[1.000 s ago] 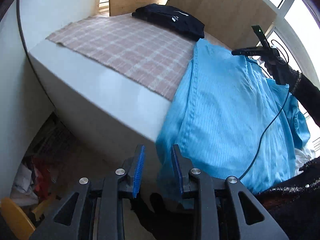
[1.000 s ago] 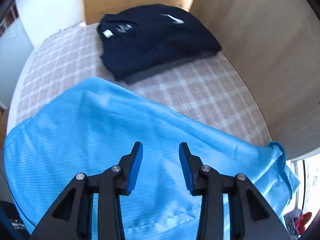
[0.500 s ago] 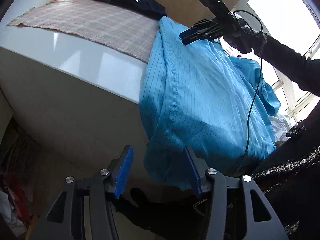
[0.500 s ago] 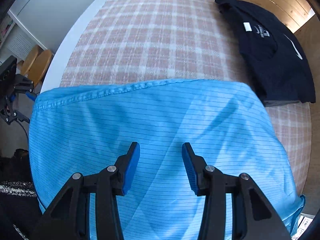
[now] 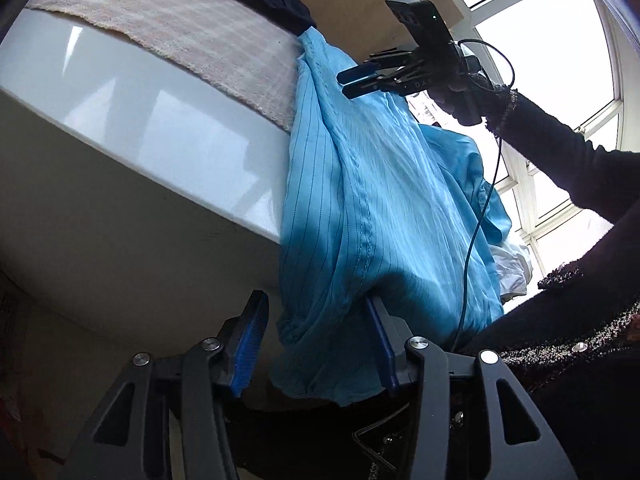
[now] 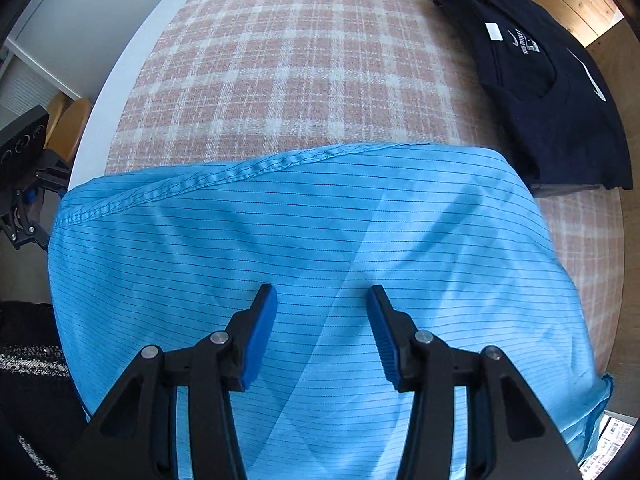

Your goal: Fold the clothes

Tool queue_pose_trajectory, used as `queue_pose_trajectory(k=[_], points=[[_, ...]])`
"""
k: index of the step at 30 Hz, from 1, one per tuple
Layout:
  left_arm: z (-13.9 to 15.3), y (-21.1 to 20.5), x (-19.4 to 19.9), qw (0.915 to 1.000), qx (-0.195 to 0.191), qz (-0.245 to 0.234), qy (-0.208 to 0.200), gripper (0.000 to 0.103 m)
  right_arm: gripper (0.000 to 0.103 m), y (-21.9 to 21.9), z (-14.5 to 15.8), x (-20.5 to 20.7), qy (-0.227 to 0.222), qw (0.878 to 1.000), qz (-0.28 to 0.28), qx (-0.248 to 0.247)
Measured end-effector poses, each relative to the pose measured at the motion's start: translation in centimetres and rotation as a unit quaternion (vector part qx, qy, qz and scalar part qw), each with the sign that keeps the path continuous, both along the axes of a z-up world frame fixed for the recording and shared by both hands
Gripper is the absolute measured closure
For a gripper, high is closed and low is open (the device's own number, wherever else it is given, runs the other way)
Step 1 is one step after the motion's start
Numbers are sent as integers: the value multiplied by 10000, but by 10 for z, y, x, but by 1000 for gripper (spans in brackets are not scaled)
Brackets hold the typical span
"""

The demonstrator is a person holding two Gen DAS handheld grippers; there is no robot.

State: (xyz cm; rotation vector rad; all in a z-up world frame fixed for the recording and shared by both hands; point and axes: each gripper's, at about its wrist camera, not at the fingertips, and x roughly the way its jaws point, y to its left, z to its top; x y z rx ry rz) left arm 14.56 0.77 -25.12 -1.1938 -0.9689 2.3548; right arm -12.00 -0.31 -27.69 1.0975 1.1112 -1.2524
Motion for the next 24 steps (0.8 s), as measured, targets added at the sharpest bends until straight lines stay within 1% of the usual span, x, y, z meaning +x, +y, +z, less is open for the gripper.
queue_pose_trajectory(k=[1,2,3,4,6,7,9,12,16,17,19,20,22,24], points=[[0,3,-1,10000,-38,-35,-18,72,57,-3,5,-5,79,10000,-16,-38],[0,5,-3,9999,-159,-45,-44,79,56,-6,10,-11,175,9998,-41,-72],[1,8,-4,9996,-270,-64,-78,89,56,-10,16,-19,263,9996,-64,-111],[3,10,-4,9993,-344,-95,-113,92,56,-15,22,-27,345,9992,-86,-155],[10,13,-4,9987,-480,-142,-131,98,51,-26,30,-43,483,9986,-62,-189],[14,16,-3,9983,-551,-166,-127,98,48,-32,32,-52,560,9983,-63,-175],[24,20,-4,9977,-635,-234,-103,99,48,-43,32,-70,599,9982,-77,-65],[36,21,-7,9970,-690,-350,-73,99,48,-57,24,-89,447,9989,-20,166],[41,15,-10,9951,-809,-552,-133,99,48,-69,2,-87,190,9963,486,688],[42,16,-12,9946,-835,-594,-144,99,48,-71,-4,-85,197,9948,622,780],[42,15,-14,9939,-867,-653,-168,99,47,-76,-11,-84,190,9936,777,803],[41,15,-15,9939,-869,-656,-198,99,45,-77,-12,-84,134,9938,806,749],[40,14,-13,9942,-855,-601,-245,99,44,-78,-11,-86,68,9941,855,664],[40,14,-9,9939,-942,-497,-277,95,44,-76,-10,-86,60,9938,957,567]])
